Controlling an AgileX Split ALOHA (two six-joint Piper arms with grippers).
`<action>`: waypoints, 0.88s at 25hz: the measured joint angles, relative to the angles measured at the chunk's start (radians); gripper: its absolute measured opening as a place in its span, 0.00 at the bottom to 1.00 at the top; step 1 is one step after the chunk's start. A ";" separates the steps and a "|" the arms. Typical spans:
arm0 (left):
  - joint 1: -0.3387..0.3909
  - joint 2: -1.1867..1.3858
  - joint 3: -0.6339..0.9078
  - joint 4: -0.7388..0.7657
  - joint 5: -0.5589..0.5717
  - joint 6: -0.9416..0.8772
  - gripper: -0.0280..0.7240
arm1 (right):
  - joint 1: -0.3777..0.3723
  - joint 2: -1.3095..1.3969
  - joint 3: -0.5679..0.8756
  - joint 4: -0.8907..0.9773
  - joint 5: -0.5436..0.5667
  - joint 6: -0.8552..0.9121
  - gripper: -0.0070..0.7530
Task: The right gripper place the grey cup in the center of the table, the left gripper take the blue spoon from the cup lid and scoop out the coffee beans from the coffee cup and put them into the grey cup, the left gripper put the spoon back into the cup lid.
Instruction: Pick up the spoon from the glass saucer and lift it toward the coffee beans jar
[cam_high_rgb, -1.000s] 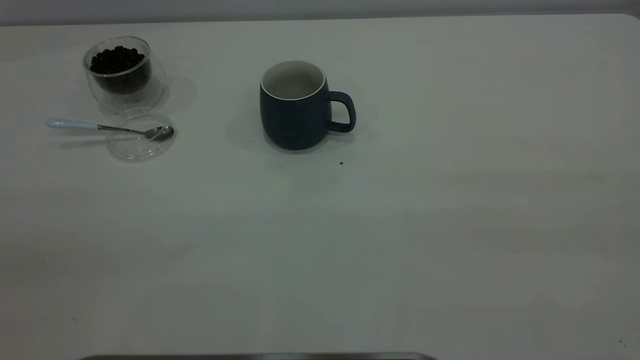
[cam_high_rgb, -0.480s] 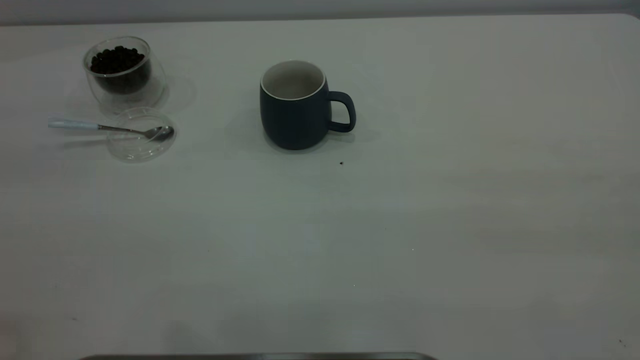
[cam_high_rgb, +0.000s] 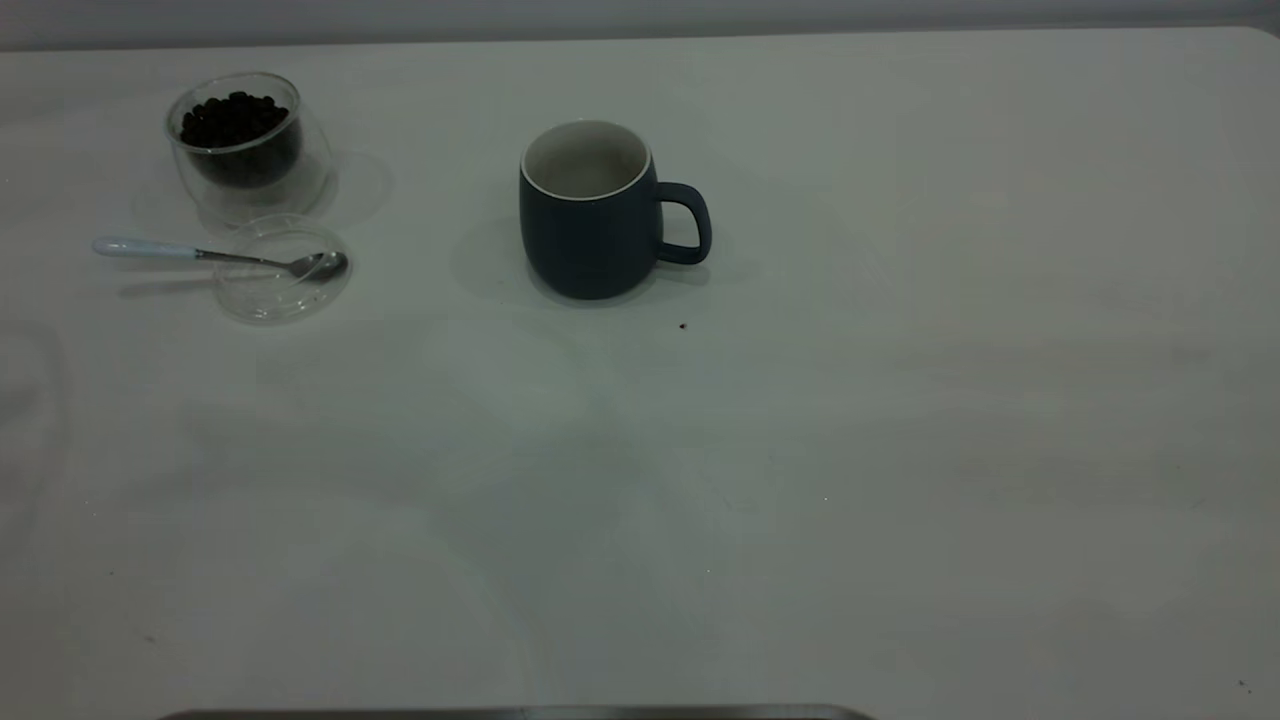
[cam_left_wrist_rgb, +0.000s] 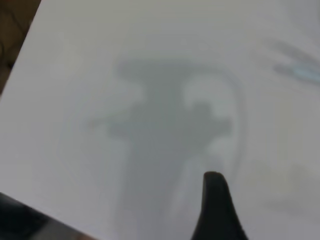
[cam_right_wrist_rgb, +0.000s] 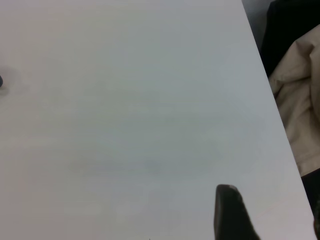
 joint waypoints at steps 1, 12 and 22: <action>0.023 0.052 -0.035 -0.034 0.004 0.028 0.81 | 0.000 0.000 0.000 0.000 0.000 0.000 0.49; 0.141 0.368 -0.220 -0.603 0.065 0.859 0.81 | 0.000 0.000 0.000 0.000 0.000 0.000 0.49; 0.143 0.497 -0.221 -0.696 -0.137 1.091 0.81 | 0.000 0.000 0.000 0.000 0.000 0.000 0.49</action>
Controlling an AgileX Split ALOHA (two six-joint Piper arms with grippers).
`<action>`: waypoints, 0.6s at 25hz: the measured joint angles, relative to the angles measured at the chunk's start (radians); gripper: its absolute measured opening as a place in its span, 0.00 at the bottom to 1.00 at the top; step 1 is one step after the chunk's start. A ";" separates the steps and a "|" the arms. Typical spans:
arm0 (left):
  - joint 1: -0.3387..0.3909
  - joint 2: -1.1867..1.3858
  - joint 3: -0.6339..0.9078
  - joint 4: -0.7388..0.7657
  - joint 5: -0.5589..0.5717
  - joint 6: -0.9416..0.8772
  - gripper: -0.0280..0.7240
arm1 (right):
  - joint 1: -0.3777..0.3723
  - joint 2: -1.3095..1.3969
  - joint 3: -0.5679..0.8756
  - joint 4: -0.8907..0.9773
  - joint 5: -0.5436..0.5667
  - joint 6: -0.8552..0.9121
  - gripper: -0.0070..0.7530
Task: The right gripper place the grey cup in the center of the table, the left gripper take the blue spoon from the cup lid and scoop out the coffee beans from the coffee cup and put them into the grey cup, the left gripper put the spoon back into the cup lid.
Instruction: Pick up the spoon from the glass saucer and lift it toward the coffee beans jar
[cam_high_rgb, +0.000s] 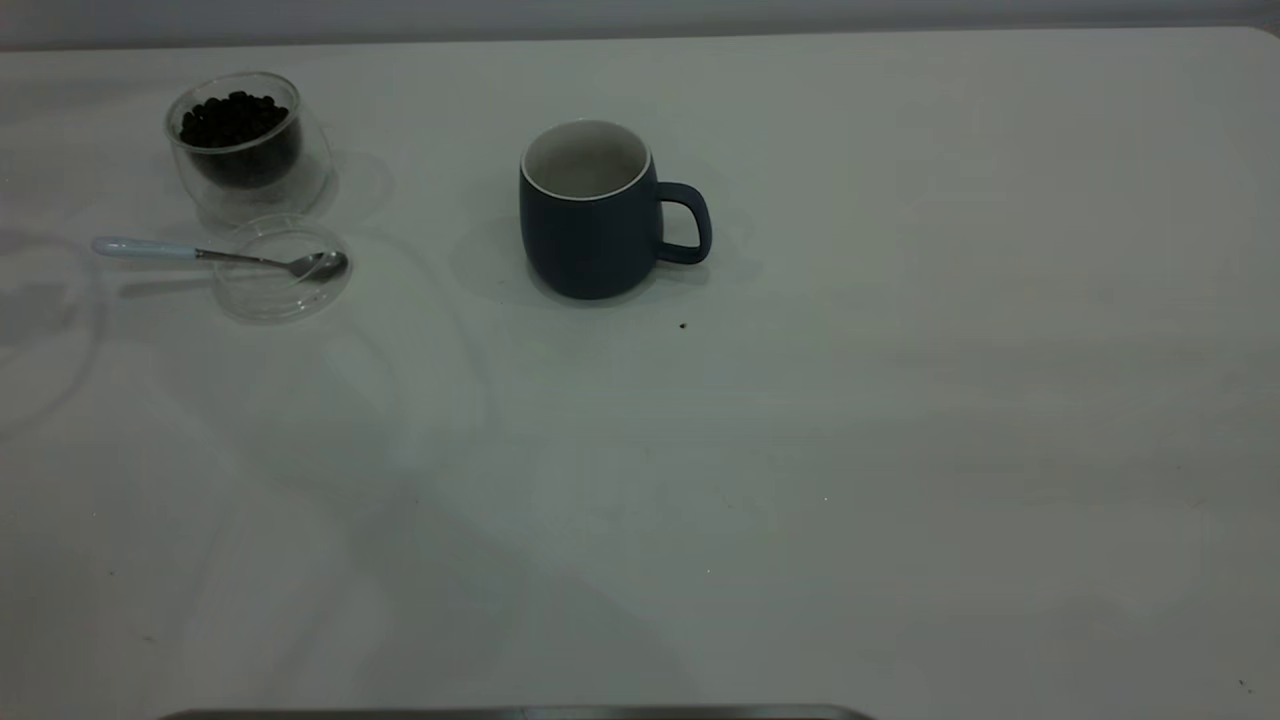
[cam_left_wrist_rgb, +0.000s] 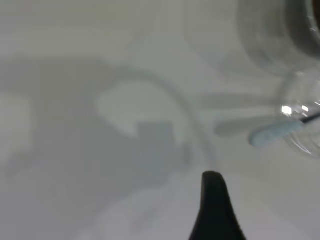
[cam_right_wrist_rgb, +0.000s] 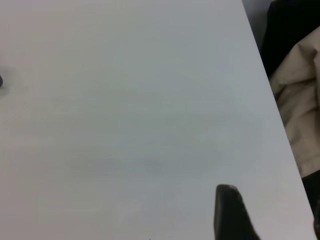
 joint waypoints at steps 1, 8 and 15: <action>0.000 0.003 0.000 -0.001 -0.029 0.004 0.81 | 0.000 0.000 0.000 0.000 0.000 0.000 0.49; 0.000 0.052 -0.007 -0.082 -0.134 0.005 0.81 | 0.000 0.000 0.000 0.000 0.000 0.000 0.49; 0.000 0.228 -0.155 -0.087 0.018 0.008 0.81 | 0.000 0.000 0.000 0.000 0.000 0.000 0.49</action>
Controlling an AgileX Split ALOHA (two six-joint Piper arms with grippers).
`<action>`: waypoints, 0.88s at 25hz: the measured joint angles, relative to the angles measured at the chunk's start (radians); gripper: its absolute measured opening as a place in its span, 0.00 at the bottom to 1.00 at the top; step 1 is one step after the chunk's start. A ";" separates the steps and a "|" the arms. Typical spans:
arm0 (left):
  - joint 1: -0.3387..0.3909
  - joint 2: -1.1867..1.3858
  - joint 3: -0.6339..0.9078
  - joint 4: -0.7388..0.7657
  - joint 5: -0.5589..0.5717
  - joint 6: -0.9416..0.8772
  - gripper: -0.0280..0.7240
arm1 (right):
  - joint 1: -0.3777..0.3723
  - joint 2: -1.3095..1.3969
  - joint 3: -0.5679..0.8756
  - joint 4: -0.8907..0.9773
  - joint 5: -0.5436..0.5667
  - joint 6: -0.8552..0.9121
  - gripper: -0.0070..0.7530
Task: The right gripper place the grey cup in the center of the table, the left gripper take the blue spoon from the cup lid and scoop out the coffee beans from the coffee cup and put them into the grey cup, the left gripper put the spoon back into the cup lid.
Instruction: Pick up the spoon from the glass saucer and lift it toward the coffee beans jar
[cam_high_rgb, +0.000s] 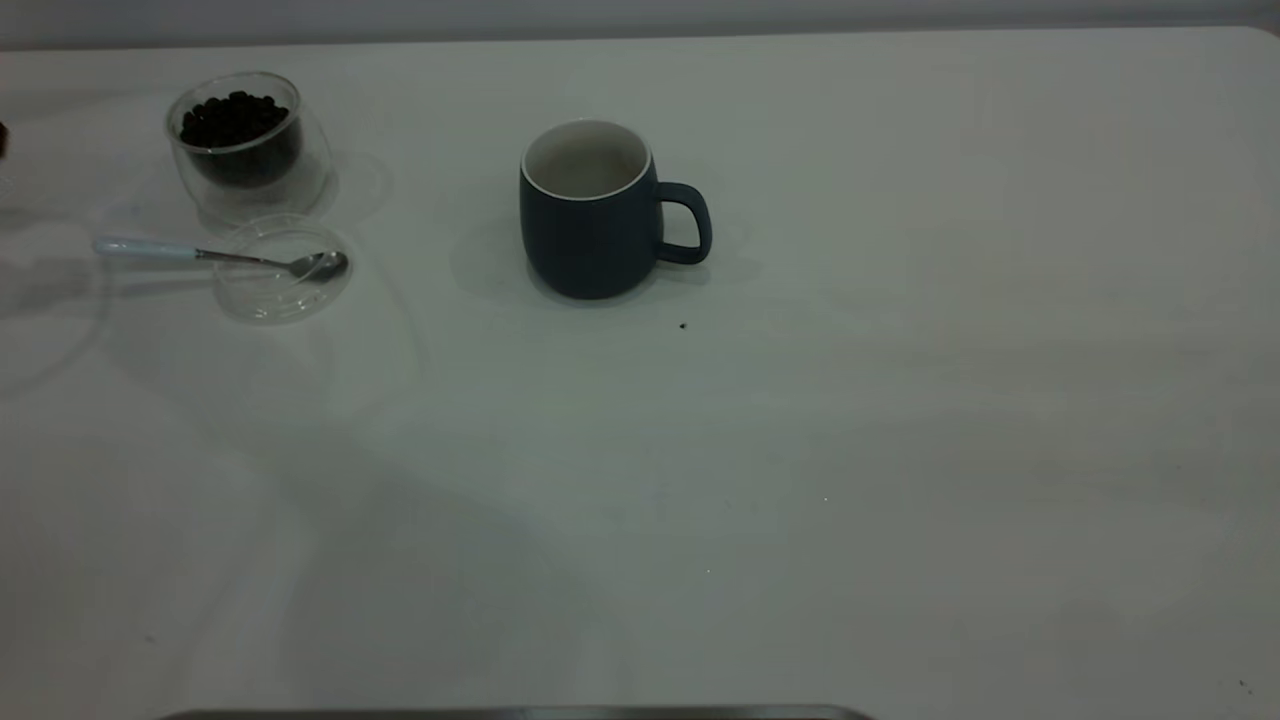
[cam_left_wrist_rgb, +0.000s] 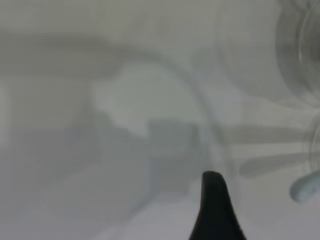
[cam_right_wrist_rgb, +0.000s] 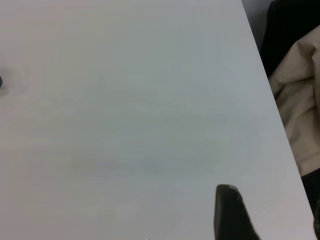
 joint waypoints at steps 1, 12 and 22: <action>-0.002 0.029 -0.031 0.000 0.021 0.000 0.81 | 0.000 0.000 0.000 0.000 0.000 0.000 0.49; -0.030 0.220 -0.212 0.001 0.221 0.133 0.81 | 0.000 0.000 0.000 0.000 0.000 0.000 0.49; -0.057 0.261 -0.218 -0.098 0.250 0.217 0.81 | 0.000 0.000 0.000 0.000 0.000 0.000 0.49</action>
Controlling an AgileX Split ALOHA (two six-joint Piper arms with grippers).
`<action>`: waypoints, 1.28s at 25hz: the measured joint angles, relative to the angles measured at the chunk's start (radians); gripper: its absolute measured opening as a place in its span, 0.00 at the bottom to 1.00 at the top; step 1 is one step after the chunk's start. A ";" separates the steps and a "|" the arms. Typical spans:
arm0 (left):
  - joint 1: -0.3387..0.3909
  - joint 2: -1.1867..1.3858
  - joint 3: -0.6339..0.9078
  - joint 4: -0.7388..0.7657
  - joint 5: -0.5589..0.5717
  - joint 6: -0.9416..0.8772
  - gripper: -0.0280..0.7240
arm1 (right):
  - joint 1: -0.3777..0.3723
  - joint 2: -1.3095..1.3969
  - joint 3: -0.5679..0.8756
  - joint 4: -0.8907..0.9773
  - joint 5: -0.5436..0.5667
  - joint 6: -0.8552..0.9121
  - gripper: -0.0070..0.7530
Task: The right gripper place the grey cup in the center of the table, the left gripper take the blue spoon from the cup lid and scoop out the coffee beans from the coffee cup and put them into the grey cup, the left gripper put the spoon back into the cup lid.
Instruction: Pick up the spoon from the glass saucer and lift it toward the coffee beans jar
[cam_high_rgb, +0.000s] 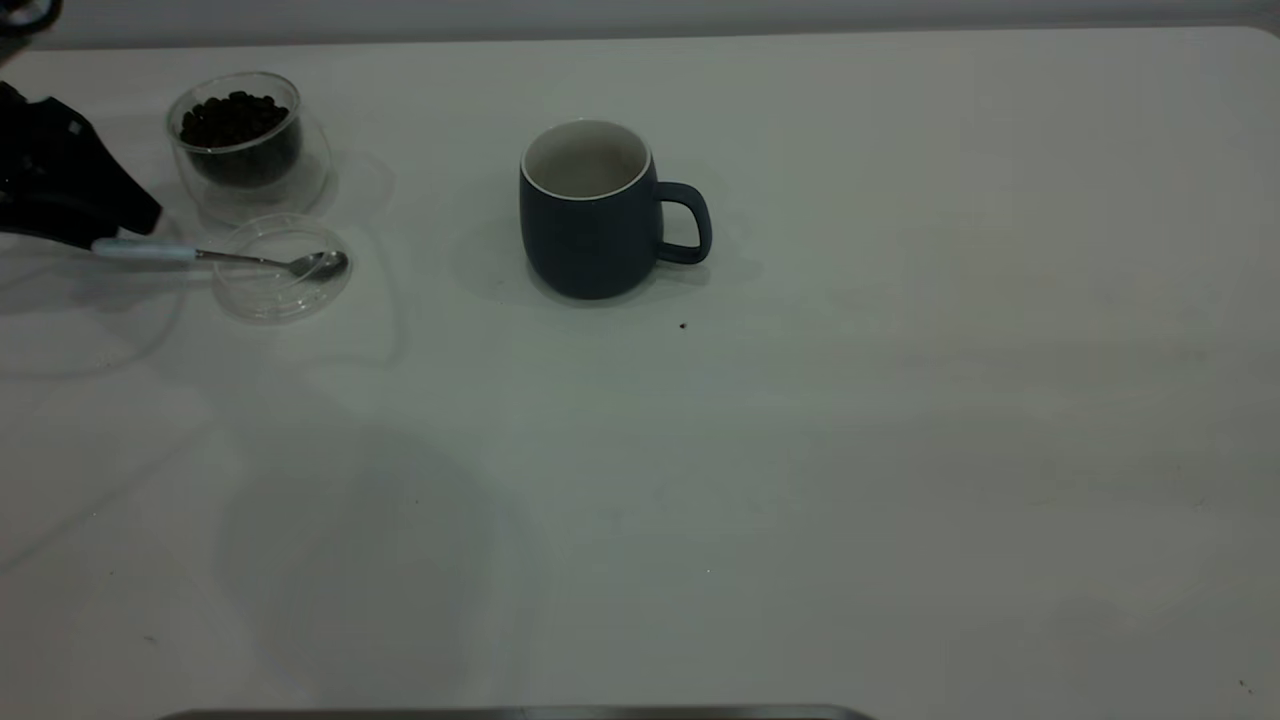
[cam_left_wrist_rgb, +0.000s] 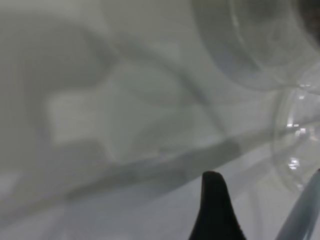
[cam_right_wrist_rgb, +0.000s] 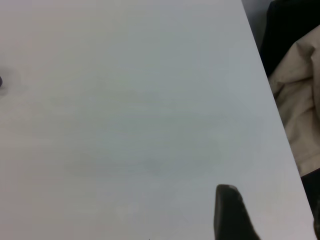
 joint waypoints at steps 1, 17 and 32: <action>-0.002 0.008 0.000 -0.007 0.014 0.008 0.81 | 0.000 0.000 0.000 0.000 0.000 0.000 0.49; -0.010 0.024 0.000 -0.026 0.052 0.038 0.82 | 0.000 0.000 0.000 -0.001 0.000 0.000 0.49; -0.010 0.024 0.000 -0.024 0.079 0.013 0.71 | 0.000 0.000 0.000 -0.001 0.000 0.000 0.49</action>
